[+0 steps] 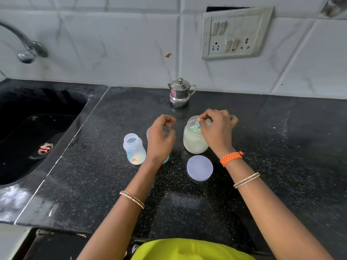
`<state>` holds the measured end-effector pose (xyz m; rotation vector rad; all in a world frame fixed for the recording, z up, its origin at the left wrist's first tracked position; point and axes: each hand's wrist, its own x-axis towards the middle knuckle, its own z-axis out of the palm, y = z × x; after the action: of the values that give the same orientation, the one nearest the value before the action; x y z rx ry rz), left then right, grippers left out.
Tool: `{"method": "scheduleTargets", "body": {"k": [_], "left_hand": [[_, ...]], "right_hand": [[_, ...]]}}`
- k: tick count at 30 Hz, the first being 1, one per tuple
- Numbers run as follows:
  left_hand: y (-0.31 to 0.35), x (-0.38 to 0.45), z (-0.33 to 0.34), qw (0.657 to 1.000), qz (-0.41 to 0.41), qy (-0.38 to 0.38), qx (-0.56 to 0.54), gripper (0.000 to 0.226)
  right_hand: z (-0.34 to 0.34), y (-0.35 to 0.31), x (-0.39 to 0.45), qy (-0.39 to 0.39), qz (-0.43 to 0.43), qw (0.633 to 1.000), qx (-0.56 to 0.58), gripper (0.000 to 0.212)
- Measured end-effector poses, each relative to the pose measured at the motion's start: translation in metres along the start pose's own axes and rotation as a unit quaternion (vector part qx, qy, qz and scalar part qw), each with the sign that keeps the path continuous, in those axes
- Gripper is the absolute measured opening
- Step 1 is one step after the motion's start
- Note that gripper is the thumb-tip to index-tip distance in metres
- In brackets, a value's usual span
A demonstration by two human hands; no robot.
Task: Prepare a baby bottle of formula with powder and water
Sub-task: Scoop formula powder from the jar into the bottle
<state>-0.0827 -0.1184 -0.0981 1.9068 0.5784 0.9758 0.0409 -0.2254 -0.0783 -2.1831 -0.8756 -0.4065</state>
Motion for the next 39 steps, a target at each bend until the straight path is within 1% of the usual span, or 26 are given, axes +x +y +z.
{"method": "scheduleTargets", "body": {"k": [3,6,8,10,12,14,17,19,20,22,23,25,28,30,31,33,35,37,39], "left_hand": [[0.003,-0.001,-0.005,1.000,-0.006,0.020,-0.012,0.033],[0.005,-0.005,-0.010,0.999,-0.006,0.036,-0.007,0.034],[0.006,-0.008,-0.013,0.999,-0.003,0.046,-0.003,0.033],[0.009,-0.011,-0.018,0.998,0.004,0.056,-0.005,0.031],[0.014,-0.013,-0.024,0.998,0.019,0.067,0.000,0.032],[0.017,-0.014,-0.032,0.996,0.035,0.082,0.012,0.032],[0.017,-0.016,-0.049,0.991,0.044,0.122,0.031,0.030],[0.013,-0.018,-0.061,0.987,0.046,0.146,0.042,0.030],[0.010,-0.020,-0.067,0.985,0.042,0.159,0.046,0.031],[0.001,-0.024,-0.077,0.982,0.019,0.184,0.048,0.033],[-0.003,-0.027,-0.081,0.980,0.003,0.195,0.047,0.034],[-0.011,-0.035,-0.089,0.975,-0.024,0.214,0.046,0.032],[-0.019,-0.049,-0.096,0.976,-0.039,0.210,0.034,0.015],[-0.027,-0.055,-0.099,0.979,-0.046,0.194,0.037,0.020],[-0.032,-0.057,-0.101,0.981,-0.055,0.182,0.045,0.023],[-0.042,-0.059,-0.104,0.984,-0.082,0.146,0.058,0.030],[-0.050,-0.061,-0.106,0.986,-0.108,0.099,0.078,0.041],[-0.056,-0.063,-0.108,0.986,-0.124,0.057,0.091,0.052],[-0.061,-0.064,-0.110,0.987,-0.136,0.030,0.083,0.058]], "right_hand": [[-0.001,0.000,0.000,-0.003,0.021,1.000,-0.021,0.004],[-0.005,0.001,-0.003,-0.001,0.033,0.996,-0.079,0.005],[-0.006,0.002,-0.003,-0.038,0.048,0.992,-0.111,0.008],[-0.007,0.000,-0.002,-0.071,0.080,0.988,-0.109,0.011],[-0.009,-0.005,-0.001,-0.059,0.087,0.991,-0.082,0.011],[-0.011,-0.014,-0.002,-0.009,0.067,0.997,-0.032,0.007],[-0.009,-0.036,-0.013,0.060,-0.003,0.997,0.038,0.005],[-0.003,-0.053,-0.025,0.068,-0.065,0.994,0.058,0.003],[0.002,-0.061,-0.032,0.050,-0.095,0.992,0.059,0.003],[0.018,-0.073,-0.046,-0.029,-0.135,0.990,0.035,0.003],[0.027,-0.076,-0.053,-0.071,-0.142,0.987,0.015,0.004],[0.043,-0.076,-0.064,-0.149,-0.123,0.981,-0.017,0.018],[0.058,-0.069,-0.072,-0.236,-0.087,0.965,-0.071,0.043],[0.064,-0.064,-0.075,-0.276,-0.067,0.954,-0.097,0.053],[0.067,-0.063,-0.076,-0.292,-0.059,0.949,-0.101,0.055],[0.071,-0.060,-0.079,-0.306,-0.056,0.946,-0.095,0.051],[0.071,-0.058,-0.080,-0.302,-0.060,0.948,-0.080,0.043],[0.070,-0.057,-0.079,-0.292,-0.055,0.953,-0.066,0.039],[0.068,-0.058,-0.075,-0.277,-0.048,0.958,-0.060,0.037]]}}
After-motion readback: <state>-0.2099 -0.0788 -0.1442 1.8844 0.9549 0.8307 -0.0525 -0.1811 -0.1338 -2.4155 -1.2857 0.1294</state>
